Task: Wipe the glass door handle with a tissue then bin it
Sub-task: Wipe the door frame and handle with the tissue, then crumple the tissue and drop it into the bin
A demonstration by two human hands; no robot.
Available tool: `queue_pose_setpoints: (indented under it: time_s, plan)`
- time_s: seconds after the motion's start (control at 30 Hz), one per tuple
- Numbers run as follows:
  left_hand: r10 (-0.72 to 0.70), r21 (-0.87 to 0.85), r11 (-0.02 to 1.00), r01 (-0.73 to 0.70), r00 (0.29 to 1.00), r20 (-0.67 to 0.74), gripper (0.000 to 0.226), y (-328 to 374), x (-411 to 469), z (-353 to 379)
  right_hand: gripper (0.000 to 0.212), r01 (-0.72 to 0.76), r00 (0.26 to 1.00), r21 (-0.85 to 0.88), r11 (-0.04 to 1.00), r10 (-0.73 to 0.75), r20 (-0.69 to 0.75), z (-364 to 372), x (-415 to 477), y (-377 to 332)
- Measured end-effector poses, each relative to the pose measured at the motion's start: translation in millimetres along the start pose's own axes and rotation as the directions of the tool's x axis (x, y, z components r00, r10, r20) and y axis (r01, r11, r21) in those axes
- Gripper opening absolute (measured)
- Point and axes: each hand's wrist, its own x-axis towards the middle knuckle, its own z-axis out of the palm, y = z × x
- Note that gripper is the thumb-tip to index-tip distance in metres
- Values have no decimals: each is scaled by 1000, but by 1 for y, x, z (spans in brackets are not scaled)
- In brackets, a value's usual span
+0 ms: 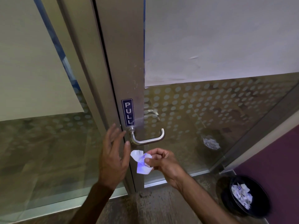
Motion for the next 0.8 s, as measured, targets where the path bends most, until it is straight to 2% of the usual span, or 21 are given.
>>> queue_pose_setpoints:
  time_s: [0.07,0.13,0.2,0.23,0.27,0.43,0.5,0.6,0.7,0.8]
  plan:
    - [-215,-126,962,244,955,202,36,7,-16,-1,22,35,999,-59,998,-33,32,-9,-7,-7]
    - [-393,-206,833,514,810,434,33,12,-25,2,22,52,998,-128,990,-46,46,-18,-14,-14]
    - [-473,-254,647,719,640,605,36,16,-26,7,20,68,997,-195,978,-60,46,-26,-19,-20]
    - [-483,-268,571,776,581,655,32,18,-25,9,20,83,996,-227,970,-75,45,-29,-22,-22]
    - [-483,-278,529,802,553,679,27,20,-24,11,20,102,995,-256,961,-95,41,-32,-24,-24]
    - [-516,-297,528,795,579,632,23,35,-28,21,19,186,972,-458,870,-231,-44,-43,-28,-26]
    - [-548,-321,503,803,583,600,21,43,-32,29,27,191,939,-589,786,-321,-124,-48,-28,-22]
    - [-556,-350,507,788,609,565,21,62,-40,40,20,174,850,-774,608,-489,-194,-54,-33,-19]
    - [-574,-391,479,786,618,538,19,79,-46,53,17,258,764,-838,480,-633,-127,-57,-38,-17]
    - [-583,-433,404,805,592,556,18,93,-45,64,4,400,728,-813,423,-685,2,-61,-48,-17]
